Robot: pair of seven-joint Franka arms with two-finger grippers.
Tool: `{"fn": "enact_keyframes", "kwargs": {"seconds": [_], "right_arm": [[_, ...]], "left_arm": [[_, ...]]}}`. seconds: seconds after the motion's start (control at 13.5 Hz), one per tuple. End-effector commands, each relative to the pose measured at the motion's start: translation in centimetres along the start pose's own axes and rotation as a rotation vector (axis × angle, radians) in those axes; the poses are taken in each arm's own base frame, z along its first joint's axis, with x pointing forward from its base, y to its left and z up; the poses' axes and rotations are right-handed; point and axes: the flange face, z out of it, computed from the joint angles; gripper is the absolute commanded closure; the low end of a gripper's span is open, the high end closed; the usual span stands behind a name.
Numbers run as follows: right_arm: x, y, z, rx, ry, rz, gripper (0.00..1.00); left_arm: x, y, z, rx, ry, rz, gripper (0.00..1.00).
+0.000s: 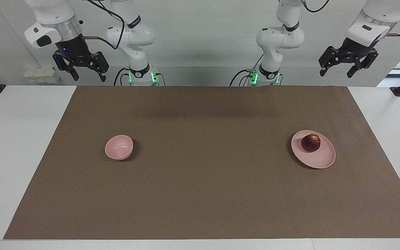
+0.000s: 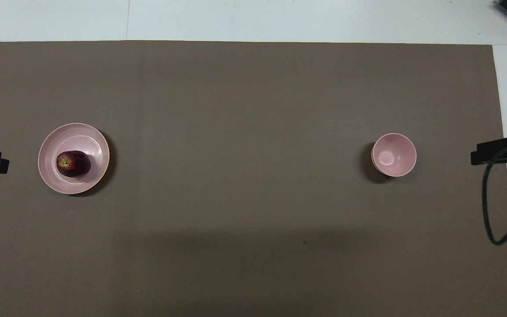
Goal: Move apple from plate to bowl
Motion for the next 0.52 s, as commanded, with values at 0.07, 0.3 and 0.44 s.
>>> {"fn": "enact_keyframes", "kwargs": {"seconds": [0.07, 0.3, 0.44], "right_arm": [[-0.61, 0.01, -0.26, 0.019, 0.000, 0.017, 0.00], [-0.60, 0.01, -0.35, 0.019, 0.003, 0.017, 0.00], [-0.61, 0.01, -0.27, 0.019, 0.000, 0.017, 0.00]], "left_arm": [[-0.35, -0.68, -0.50, 0.014, 0.032, -0.004, 0.00], [-0.26, -0.61, -0.44, 0.014, 0.032, -0.012, 0.00], [-0.15, 0.18, -0.43, 0.015, 0.032, -0.008, 0.00]]}}
